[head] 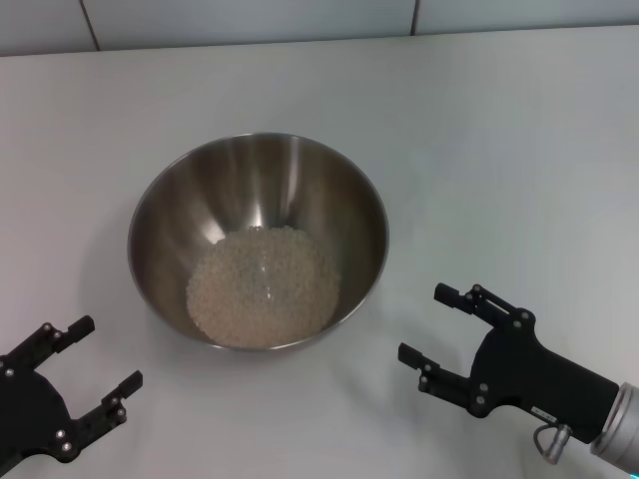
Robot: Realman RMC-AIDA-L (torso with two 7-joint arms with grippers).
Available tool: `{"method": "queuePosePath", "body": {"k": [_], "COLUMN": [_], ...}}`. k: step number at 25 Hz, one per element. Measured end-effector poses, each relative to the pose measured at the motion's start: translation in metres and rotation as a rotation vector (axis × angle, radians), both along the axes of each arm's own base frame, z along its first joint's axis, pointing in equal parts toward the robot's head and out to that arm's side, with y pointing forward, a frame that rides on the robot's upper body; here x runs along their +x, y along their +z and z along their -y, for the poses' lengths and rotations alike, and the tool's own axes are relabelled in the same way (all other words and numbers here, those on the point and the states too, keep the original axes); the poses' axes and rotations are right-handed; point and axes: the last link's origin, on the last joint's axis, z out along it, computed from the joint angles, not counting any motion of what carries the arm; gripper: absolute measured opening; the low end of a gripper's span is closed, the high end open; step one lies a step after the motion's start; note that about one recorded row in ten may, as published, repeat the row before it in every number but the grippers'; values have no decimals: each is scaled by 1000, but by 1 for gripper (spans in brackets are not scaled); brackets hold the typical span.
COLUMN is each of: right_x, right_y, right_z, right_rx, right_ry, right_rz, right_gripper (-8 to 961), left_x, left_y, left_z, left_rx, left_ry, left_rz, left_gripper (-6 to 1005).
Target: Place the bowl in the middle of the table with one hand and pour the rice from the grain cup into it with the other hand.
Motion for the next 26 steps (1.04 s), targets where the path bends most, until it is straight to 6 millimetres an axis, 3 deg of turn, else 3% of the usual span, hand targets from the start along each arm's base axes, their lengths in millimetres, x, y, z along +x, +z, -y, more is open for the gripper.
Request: {"method": "queuePosePath", "body": {"k": [26], "right_x": [-3], "right_y": [-1], "right_z": [-3], "right_rx": [0], "right_ry": [12], "right_rz": [-5], "right_gripper": [783], "left_x": [1], "left_y": [-2], "left_z": [2], "left_rx": [5], "left_ry": [9], "left_rz": [12], "left_gripper": [755]}}
